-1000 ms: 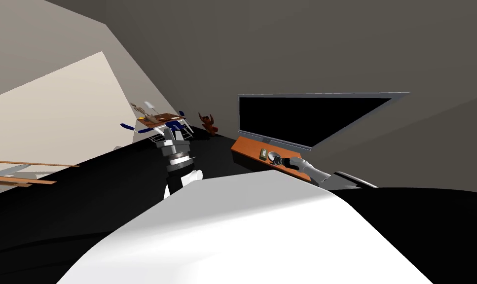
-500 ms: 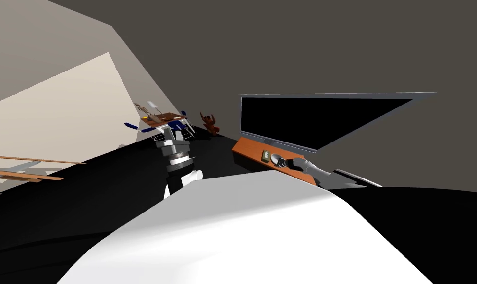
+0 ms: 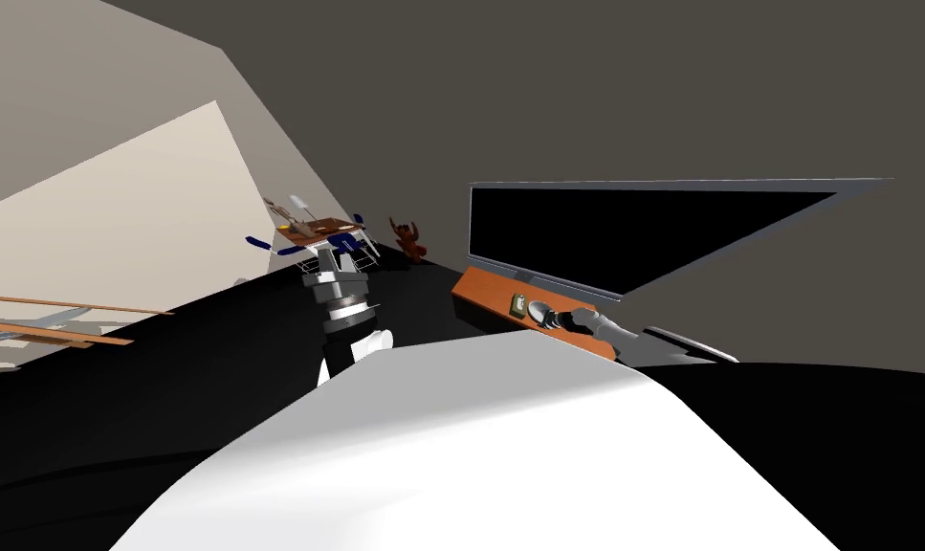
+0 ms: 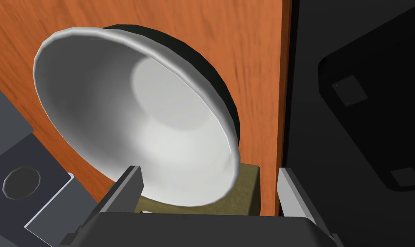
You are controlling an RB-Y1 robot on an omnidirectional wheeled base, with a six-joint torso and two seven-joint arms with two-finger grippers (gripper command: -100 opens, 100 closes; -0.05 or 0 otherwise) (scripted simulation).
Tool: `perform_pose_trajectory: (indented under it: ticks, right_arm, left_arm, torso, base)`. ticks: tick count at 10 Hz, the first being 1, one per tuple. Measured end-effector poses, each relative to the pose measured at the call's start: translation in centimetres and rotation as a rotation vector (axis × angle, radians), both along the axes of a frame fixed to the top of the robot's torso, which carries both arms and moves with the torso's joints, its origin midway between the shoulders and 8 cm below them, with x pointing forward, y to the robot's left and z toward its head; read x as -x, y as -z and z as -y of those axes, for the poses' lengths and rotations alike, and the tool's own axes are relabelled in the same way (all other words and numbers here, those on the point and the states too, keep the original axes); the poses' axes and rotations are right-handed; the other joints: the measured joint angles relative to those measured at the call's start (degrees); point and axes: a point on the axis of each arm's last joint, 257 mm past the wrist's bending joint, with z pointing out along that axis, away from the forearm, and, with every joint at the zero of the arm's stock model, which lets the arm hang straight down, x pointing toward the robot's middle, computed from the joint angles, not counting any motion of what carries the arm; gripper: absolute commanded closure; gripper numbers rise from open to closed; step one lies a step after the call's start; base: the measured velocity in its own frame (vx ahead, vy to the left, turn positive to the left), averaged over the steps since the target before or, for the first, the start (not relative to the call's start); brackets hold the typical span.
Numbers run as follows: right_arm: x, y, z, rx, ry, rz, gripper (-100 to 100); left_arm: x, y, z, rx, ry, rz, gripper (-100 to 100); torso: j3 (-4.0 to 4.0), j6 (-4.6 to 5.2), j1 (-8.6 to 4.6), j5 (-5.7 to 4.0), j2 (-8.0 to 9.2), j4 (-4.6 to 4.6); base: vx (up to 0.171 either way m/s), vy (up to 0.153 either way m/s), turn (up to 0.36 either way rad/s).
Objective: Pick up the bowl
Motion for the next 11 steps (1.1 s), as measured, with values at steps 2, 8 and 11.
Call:
perform_pose_trajectory:
  ticks: [2, 8, 11]
  right_arm:
    - [1.1, 0.4, 0.2, -0.007, 0.032, -0.001, -100]
    - [6.7, 1.8, 2.3, -0.029, 0.244, 0.014, -100]
    - [9.8, 2.0, 3.7, -0.034, 0.354, 0.016, -100]
  left_arm:
    - [0.0, 0.0, 0.0, 0.000, 0.000, 0.000, 0]
    - [0.0, 0.0, 0.0, 0.000, 0.000, 0.000, 0]
    - [0.0, 0.0, 0.0, 0.000, 0.000, 0.000, 0]
  torso:
    - [0.13, -0.08, -0.18, -0.03, 0.24, 0.05]
    - [0.31, -0.03, -0.28, -0.06, 0.54, 0.12]
    - [0.26, 0.01, -0.27, -0.06, 0.42, 0.11]
  base:
    - [-0.080, -0.056, 0.390]
    - [-0.117, -0.052, 0.386]
    - [-0.117, -0.029, 0.413]
